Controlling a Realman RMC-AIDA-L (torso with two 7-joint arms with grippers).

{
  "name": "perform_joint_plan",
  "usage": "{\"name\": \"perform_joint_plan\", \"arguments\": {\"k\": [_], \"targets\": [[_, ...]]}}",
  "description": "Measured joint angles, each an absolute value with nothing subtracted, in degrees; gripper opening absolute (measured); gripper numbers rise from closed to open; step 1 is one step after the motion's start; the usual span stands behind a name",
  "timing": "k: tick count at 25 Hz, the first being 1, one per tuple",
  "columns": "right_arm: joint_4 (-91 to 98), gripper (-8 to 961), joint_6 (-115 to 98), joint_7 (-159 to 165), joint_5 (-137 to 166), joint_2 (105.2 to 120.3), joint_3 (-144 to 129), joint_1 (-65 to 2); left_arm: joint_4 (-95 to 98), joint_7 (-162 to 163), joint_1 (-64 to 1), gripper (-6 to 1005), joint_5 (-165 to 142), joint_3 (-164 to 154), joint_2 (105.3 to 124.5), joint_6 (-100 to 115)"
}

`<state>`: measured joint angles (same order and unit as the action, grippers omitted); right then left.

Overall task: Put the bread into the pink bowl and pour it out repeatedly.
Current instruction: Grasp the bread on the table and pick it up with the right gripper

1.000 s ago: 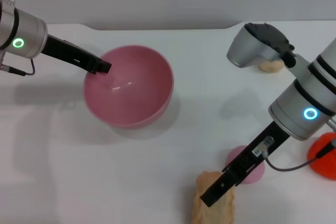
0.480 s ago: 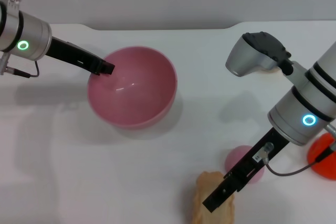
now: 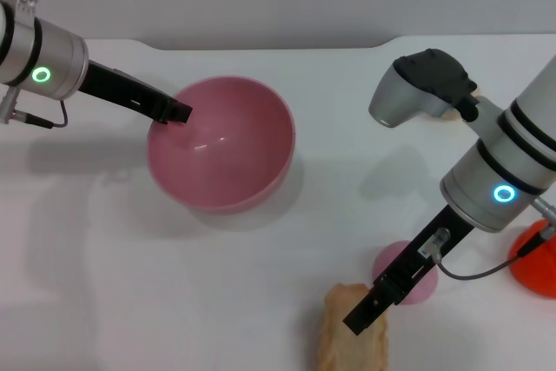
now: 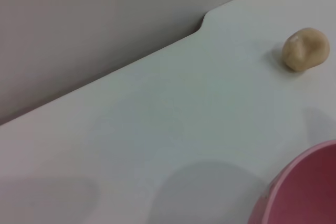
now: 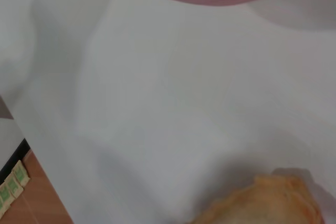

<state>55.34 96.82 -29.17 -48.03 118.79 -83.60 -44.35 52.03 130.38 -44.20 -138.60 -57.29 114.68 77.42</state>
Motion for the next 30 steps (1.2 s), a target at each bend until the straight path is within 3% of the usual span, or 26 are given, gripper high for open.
{"name": "perform_joint_plan", "arguments": {"k": [30], "targets": [[46.43,701,92.07,-29.41,-48.09,118.91,-84.11,-46.72,52.24,129.55,-44.30,43,-138.60,-59.43,115.16,76.54]]}}
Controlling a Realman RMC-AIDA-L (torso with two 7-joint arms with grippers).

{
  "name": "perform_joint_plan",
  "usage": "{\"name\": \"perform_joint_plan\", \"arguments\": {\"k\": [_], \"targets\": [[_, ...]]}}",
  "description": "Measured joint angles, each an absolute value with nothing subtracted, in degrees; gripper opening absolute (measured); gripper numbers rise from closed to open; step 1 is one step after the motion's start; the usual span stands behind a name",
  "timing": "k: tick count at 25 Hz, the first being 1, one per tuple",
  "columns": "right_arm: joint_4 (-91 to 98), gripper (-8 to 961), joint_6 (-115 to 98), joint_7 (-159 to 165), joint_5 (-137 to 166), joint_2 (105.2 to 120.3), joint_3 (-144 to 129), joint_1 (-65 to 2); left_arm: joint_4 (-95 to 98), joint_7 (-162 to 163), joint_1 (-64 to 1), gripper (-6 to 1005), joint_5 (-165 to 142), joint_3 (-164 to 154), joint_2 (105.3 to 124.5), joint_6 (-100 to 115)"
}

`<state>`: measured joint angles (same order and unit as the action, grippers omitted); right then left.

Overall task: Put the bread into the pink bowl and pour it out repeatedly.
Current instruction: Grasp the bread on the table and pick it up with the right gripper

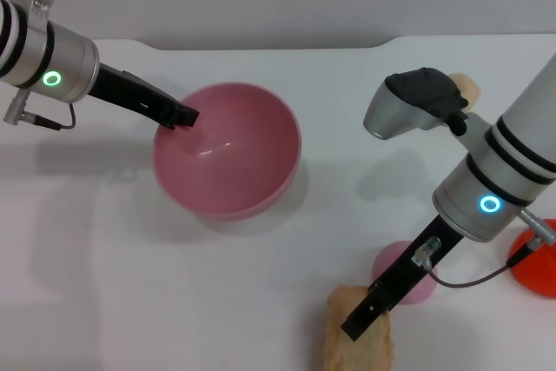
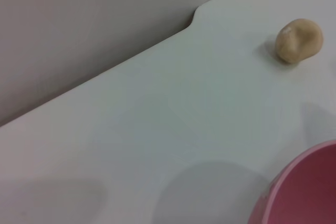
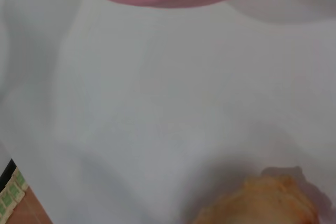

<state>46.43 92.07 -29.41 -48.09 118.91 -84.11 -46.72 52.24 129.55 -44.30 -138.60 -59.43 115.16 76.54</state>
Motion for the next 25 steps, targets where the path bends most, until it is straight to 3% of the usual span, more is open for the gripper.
{"name": "perform_joint_plan", "arguments": {"k": [25], "targets": [[42.83,679,90.95,-28.48,-47.82,119.00,-84.34,-48.28,52.56,128.09,-44.30,43,-138.45,-59.40,115.74,76.57]]}}
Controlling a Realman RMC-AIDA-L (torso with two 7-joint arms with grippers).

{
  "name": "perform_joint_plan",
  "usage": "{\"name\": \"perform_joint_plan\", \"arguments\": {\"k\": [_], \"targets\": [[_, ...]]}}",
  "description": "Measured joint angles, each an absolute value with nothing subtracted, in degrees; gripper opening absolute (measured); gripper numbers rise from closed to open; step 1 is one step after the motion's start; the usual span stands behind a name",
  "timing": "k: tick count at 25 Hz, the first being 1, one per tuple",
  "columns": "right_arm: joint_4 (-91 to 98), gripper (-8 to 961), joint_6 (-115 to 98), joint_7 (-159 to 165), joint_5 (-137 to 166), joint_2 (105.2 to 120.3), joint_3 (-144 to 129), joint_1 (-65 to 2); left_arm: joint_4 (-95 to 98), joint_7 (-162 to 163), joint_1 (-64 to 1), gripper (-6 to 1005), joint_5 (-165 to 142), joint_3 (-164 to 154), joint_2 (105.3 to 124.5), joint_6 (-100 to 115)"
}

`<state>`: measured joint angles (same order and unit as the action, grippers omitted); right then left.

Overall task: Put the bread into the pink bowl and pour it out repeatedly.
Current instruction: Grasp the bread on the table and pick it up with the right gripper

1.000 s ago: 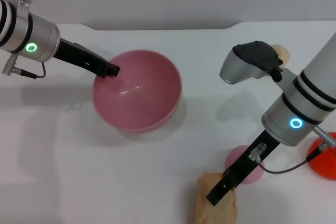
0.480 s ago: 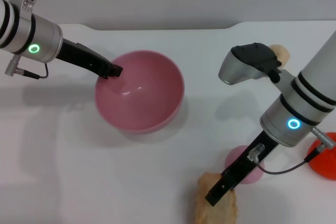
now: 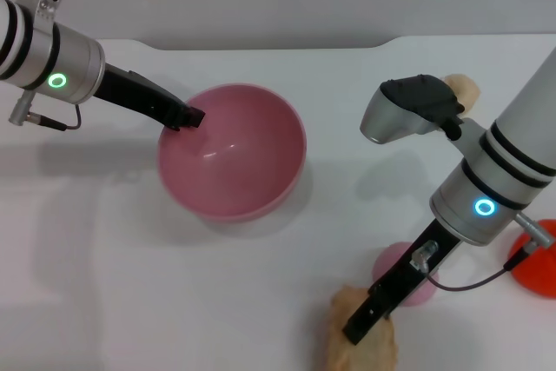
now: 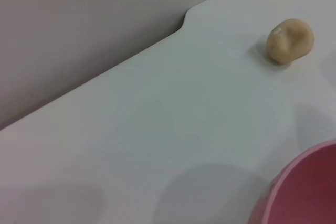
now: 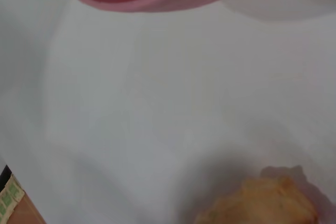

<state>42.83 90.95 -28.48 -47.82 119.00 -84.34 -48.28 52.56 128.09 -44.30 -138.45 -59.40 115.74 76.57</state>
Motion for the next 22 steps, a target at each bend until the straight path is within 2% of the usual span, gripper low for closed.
{"name": "perform_joint_plan", "arguments": {"k": [15,21,22], "targets": [[43.63,521,90.68,-28.71,-47.86,119.00,-84.74,-48.01,52.48,127.79,-43.98,44,-138.46,-59.41,115.74,76.75],[43.68,279,90.39,-28.67,-47.72,119.00,-84.91,-48.04,52.61,127.78,-43.79,44,-138.42,-59.40,115.74,76.86],[43.68,182,90.38,-28.59,-47.72,119.00,-84.93,-48.09,52.62,127.78,-43.78,44,-138.42,-59.40,115.74,76.88]]}}
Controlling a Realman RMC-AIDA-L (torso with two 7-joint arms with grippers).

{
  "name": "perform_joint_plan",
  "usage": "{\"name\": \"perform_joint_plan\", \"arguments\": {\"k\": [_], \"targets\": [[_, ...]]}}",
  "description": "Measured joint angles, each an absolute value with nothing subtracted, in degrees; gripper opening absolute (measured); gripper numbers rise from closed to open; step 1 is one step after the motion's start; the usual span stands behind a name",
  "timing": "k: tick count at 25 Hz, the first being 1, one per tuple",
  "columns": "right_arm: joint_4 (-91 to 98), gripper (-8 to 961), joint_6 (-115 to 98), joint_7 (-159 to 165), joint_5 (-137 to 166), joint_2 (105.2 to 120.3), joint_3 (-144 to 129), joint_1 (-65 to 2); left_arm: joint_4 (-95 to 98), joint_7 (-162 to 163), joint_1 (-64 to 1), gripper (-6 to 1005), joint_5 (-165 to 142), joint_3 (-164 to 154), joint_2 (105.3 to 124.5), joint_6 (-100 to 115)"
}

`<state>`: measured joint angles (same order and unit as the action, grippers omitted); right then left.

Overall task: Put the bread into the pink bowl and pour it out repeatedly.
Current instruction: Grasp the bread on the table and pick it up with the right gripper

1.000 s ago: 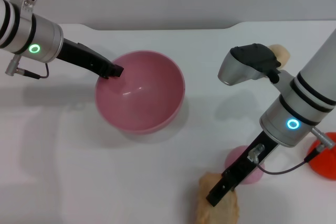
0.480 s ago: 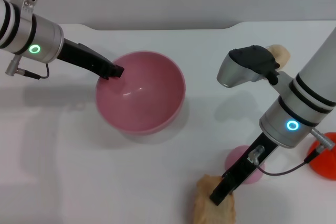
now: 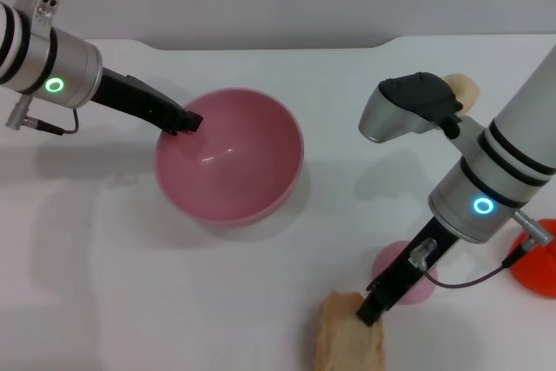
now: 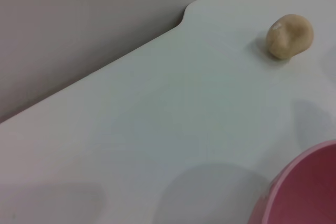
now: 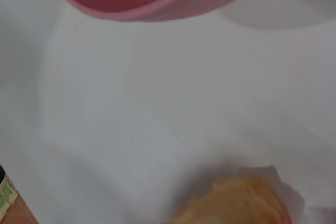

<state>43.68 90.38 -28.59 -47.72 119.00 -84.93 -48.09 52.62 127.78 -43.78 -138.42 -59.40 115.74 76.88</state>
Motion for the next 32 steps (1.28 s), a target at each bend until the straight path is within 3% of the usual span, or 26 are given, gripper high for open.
{"name": "perform_joint_plan", "arguments": {"k": [1,7,16,32], "targets": [[43.68,86,90.38,-28.54,-47.72,119.00,-84.99,-48.13,52.63,127.78,-43.78,44,-138.41,-59.40,115.74,76.92],[43.56,-2,90.37,-28.51,-47.72,119.00,-85.32,-48.14,52.65,127.78,-43.77,44,-138.33,-59.41,115.74,77.00],[45.43,19,91.45,-28.87,-48.04,118.97,-85.03,-47.60,52.65,127.80,-43.77,44,-138.43,-59.40,115.82,77.11],[67.10,56,100.71,-29.10,-47.09,118.49,-81.46,-43.86,52.71,127.80,-43.60,44,-138.30,-59.39,115.69,77.37]]}}
